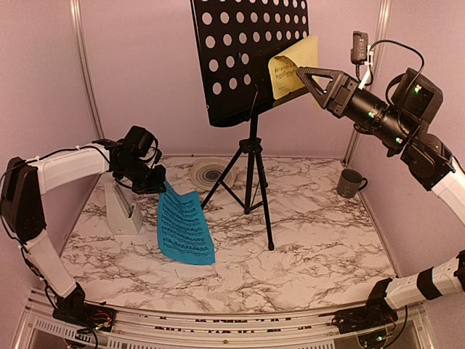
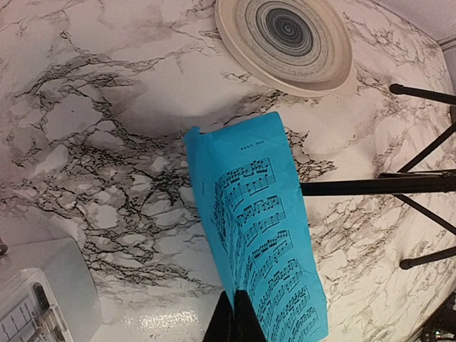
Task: Pack up the instrument practice props
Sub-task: Place the sheet music at the center of the board.
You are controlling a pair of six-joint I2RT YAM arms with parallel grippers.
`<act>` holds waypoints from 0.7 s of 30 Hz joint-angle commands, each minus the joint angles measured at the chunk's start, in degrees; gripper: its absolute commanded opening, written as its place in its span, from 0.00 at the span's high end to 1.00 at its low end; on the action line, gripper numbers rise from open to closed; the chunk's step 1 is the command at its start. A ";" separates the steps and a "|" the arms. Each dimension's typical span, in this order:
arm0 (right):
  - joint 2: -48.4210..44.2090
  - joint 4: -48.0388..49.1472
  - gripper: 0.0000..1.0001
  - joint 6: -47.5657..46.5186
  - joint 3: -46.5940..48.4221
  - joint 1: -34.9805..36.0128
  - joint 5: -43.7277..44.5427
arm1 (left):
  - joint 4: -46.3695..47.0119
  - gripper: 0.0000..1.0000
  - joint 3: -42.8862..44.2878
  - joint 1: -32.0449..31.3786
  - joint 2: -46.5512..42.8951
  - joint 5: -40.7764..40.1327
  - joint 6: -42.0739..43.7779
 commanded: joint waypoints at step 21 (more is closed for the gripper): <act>-1.78 -1.19 0.61 -2.56 -1.21 0.01 4.33 | -7.12 0.82 9.84 3.83 9.20 -10.34 6.84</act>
